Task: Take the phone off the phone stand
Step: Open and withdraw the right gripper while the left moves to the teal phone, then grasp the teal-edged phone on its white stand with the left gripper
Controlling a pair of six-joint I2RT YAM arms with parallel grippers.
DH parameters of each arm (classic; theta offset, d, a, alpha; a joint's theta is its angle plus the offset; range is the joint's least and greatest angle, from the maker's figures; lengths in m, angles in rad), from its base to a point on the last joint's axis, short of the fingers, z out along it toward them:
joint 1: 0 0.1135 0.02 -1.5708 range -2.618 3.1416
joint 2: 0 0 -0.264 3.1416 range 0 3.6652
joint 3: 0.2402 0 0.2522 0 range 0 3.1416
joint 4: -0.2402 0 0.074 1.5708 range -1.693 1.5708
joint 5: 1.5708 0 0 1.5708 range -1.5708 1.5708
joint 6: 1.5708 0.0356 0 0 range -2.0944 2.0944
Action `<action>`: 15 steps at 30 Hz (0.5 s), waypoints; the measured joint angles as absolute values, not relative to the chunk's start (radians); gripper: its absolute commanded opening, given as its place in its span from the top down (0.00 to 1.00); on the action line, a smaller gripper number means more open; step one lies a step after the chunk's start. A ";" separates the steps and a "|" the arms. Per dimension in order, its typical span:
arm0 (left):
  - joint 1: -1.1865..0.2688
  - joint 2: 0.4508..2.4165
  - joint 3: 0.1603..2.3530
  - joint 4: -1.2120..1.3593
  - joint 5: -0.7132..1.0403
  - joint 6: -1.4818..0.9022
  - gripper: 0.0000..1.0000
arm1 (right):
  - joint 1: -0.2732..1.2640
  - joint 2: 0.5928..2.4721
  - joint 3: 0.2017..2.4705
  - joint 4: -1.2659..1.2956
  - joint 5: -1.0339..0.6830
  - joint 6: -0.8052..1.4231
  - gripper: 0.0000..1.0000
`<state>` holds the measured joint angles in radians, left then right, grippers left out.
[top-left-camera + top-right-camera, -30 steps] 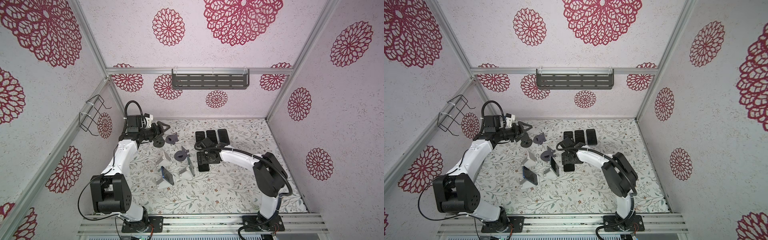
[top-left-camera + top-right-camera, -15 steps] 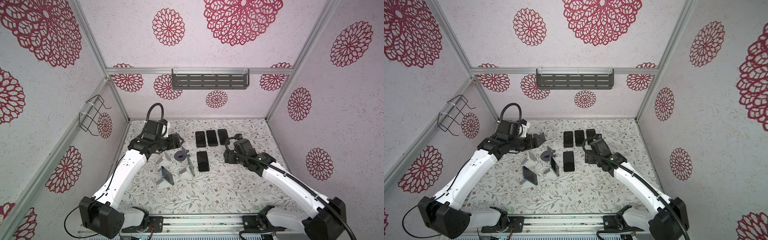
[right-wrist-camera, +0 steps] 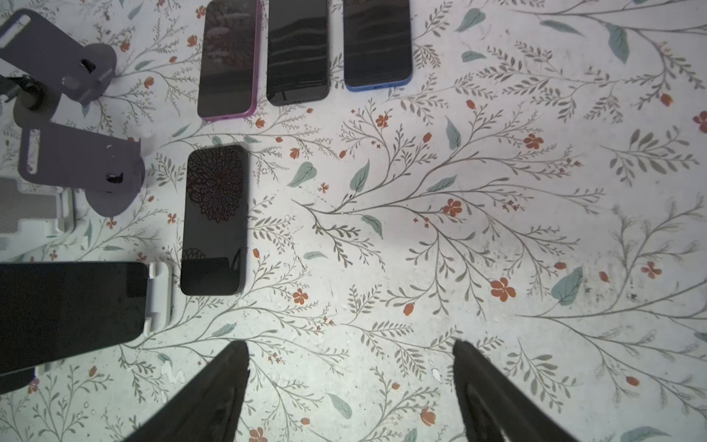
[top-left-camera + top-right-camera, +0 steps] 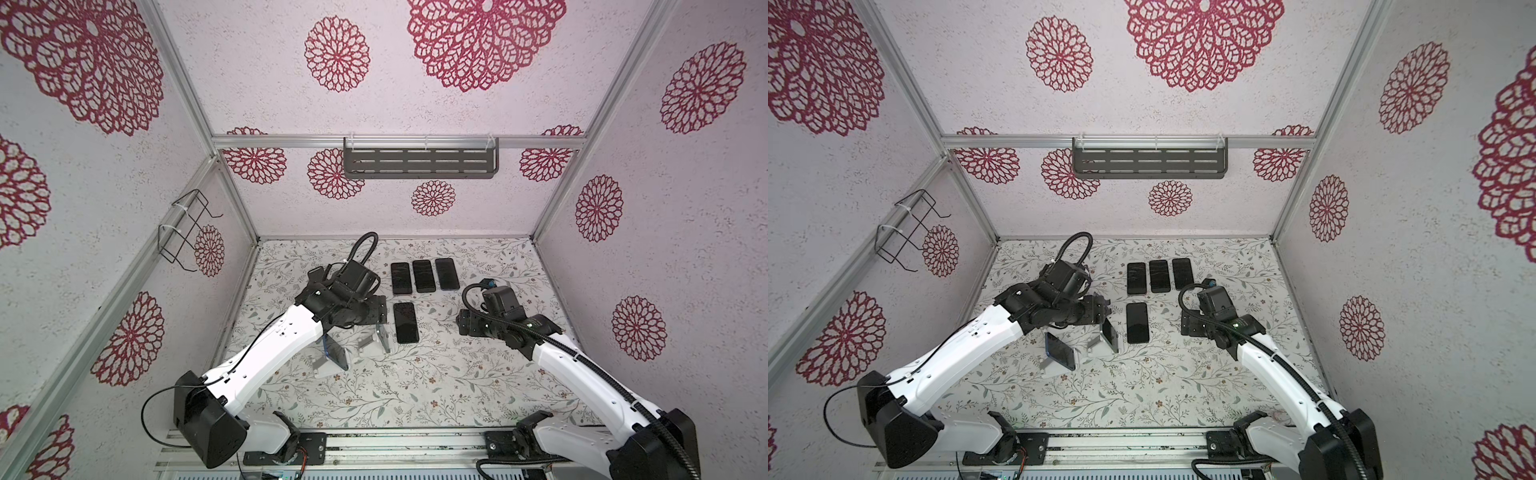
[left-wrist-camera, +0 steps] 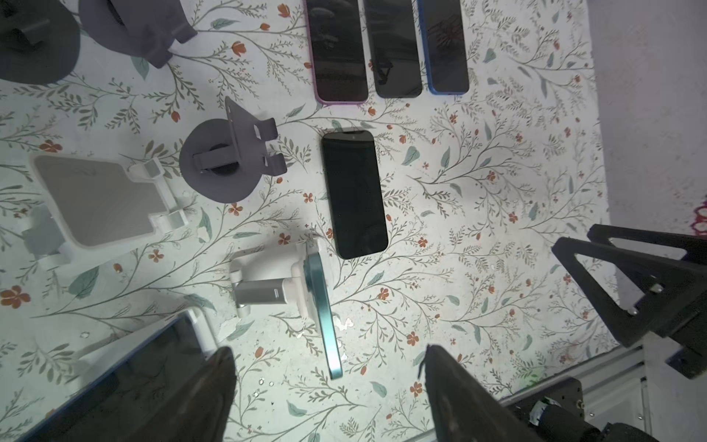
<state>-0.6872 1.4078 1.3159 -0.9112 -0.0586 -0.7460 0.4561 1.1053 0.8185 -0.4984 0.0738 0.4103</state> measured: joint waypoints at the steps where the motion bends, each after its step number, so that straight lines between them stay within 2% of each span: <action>1: -0.694 1.415 1.316 -0.913 -0.063 -0.755 0.22 | 0.456 1.098 0.803 -0.493 0.073 0.410 0.15; 5: -0.703 1.438 1.316 -0.912 -0.061 -0.789 0.28 | 0.454 1.086 0.770 -0.490 0.075 0.410 0.15; 10: -0.706 1.483 1.316 -0.912 -0.061 -0.819 0.41 | 0.454 1.087 0.763 -0.482 0.077 0.401 0.15; 15: -0.707 1.521 1.316 -0.911 -0.050 -0.839 0.46 | 0.454 1.086 0.740 -0.469 0.080 0.393 0.15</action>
<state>-0.7074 1.5211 1.3163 -0.9108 -0.0502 -0.8394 0.4541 1.0859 0.7403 -0.4690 0.0803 0.3931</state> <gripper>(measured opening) 0.566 0.852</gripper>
